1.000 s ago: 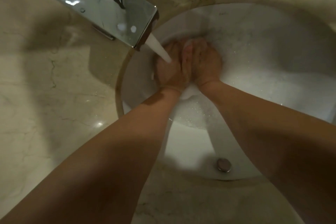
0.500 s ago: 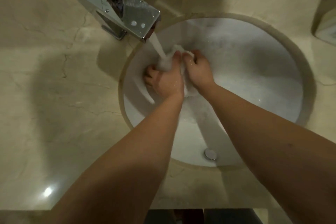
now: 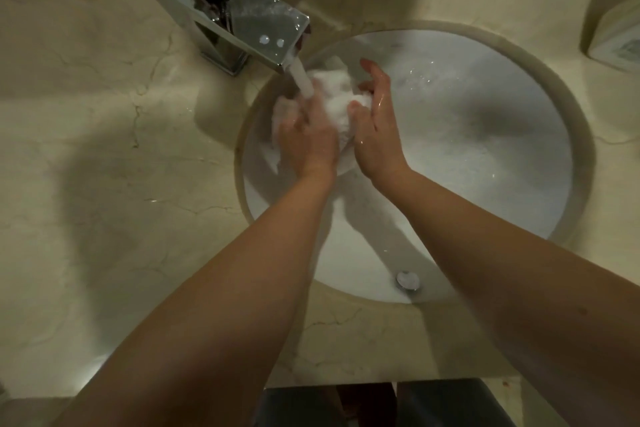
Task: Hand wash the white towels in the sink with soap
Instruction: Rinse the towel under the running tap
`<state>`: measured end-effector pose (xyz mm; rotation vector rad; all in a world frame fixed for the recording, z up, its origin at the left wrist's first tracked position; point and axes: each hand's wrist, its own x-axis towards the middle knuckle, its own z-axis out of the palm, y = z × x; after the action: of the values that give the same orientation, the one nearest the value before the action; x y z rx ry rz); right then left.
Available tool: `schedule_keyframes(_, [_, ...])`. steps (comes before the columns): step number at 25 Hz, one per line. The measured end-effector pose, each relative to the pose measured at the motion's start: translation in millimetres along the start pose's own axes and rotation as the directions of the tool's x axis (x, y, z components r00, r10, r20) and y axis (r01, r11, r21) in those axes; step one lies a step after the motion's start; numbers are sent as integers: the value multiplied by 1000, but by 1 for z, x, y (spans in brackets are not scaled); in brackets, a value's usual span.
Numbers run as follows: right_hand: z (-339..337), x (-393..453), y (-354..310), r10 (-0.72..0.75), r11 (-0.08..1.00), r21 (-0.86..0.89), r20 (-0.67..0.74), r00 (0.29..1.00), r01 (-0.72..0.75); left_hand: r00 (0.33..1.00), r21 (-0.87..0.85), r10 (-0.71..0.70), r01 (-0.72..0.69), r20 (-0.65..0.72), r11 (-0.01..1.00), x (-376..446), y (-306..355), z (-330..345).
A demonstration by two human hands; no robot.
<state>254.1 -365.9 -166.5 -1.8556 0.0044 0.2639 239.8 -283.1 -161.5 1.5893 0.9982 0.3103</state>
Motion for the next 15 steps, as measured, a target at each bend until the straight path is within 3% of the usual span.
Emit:
schedule_keyframes(2, [2,3,-2,-18,1000,-21,22,1000,19,993,125,118,-120,25,985,10,-5,-4])
schedule_keyframes(5, [1,9,4,6,996,-87,19,1000,-4,964,159,232,-251,126,955,18,-13,-4])
schedule_keyframes(8, [5,14,4,93,996,0,-120,988,-94,912,211,367,-401,183,891,16,-22,-4])
schedule_keyframes(10, [10,17,-1,151,987,85,-202,968,-137,895,160,408,-436,183,886,15,-28,-2])
schedule_keyframes(11, [12,17,-2,155,986,87,-204,967,-139,905,122,381,-407,190,905,14,-31,-1])
schedule_keyframes(13, [15,11,0,104,995,0,-131,986,-105,962,-16,212,-212,173,977,11,-30,0])
schedule_keyframes(15, [20,3,8,57,994,-91,-46,997,-61,978,-84,85,-70,192,994,12,-31,0])
